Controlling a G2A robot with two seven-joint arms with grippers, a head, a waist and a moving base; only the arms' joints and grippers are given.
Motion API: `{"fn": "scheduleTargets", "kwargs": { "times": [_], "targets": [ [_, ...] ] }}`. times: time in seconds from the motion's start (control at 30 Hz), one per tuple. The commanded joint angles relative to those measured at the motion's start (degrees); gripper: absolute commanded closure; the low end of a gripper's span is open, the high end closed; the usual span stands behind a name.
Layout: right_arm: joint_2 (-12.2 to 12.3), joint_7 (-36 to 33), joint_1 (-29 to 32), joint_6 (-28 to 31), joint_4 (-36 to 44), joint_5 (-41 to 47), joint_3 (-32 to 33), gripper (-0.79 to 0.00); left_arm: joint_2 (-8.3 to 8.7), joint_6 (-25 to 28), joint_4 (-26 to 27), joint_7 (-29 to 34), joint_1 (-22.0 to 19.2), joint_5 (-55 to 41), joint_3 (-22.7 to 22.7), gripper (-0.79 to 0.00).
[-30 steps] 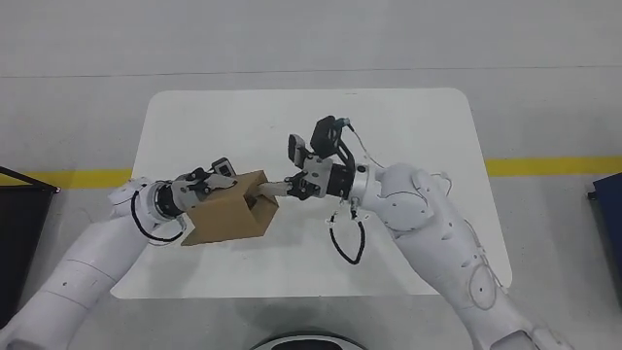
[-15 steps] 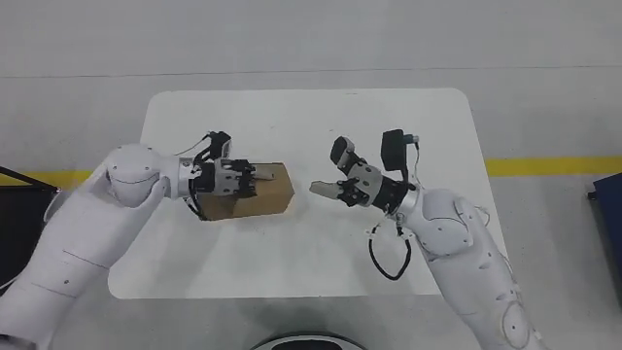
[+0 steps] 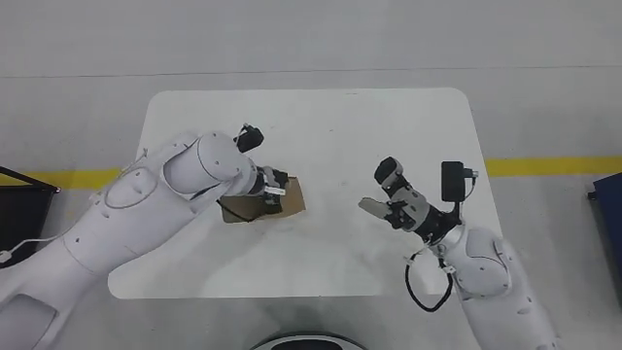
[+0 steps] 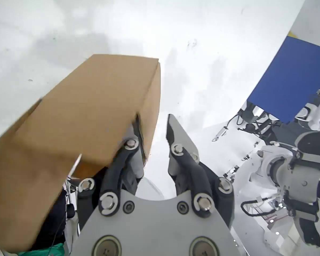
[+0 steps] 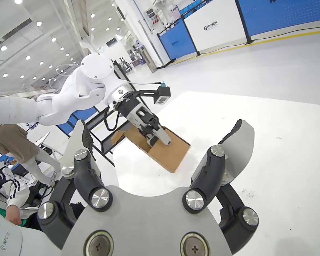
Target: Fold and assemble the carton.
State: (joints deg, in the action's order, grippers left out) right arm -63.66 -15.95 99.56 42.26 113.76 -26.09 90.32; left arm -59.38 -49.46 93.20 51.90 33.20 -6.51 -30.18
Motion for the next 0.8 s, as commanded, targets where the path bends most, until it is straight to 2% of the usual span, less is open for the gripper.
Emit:
{"fn": "scheduleTargets", "kwargs": {
  "times": [0.0,0.17,0.27,0.33,0.43,0.47,0.53,0.6,0.7,0.77],
  "targets": [
    [0.0,-0.2,0.1,-0.2,0.4,0.0,0.0,-0.785,-0.62,0.1,-0.9,-0.4,-0.8,0.5,0.9,-0.785],
    [0.1,-2.0,-1.1,-1.2,1.3,-0.4,-1.3,-0.785,-1.44,2.7,-0.7,-2.1,-1.5,-3.5,-1.8,-0.785],
    [0.2,-4.3,-2.7,-3.3,1.9,-1.1,-2.7,-0.785,-1.06,6.2,0.7,-4.5,-0.1,-9.2,-7.5,-0.785],
    [0.2,-6.0,-4.2,-5.6,2.5,-2.1,-4.1,-0.785,-0.21,8.2,1.9,-6.4,2.2,-12.9,-12.5,-0.785],
    [0.1,-10.7,-6.9,-10.3,4.2,-6.8,-7.2,-0.785,1.60,11.0,2.8,-8.4,7.4,-17.5,-21.0,-0.785],
    [0.0,-13.2,-8.7,-13.4,5.0,-9.6,-9.2,-0.785,2.65,12.5,2.8,-8.8,10.7,-19.2,-25.7,-0.785],
    [-0.1,-16.5,-11.1,-17.4,5.7,-13.0,-12.1,-0.785,3.97,14.1,2.6,-9.3,15.1,-20.7,-31.5,-0.785],
    [-0.5,-20.9,-14.7,-22.8,6.0,-17.4,-16.2,-0.785,5.59,16.3,2.0,-8.2,21.5,-23.1,-39.4,-0.785],
    [-1.1,-25.4,-19.4,-28.8,5.5,-20.0,-20.9,-0.785,7.13,19.8,1.1,-6.9,29.3,-25.5,-48.5,-0.785],
    [-1.2,-25.5,-20.0,-29.3,5.6,-19.8,-21.3,-0.785,7.67,23.1,1.0,-5.9,34.2,-28.1,-53.3,-0.785]
  ]
}}
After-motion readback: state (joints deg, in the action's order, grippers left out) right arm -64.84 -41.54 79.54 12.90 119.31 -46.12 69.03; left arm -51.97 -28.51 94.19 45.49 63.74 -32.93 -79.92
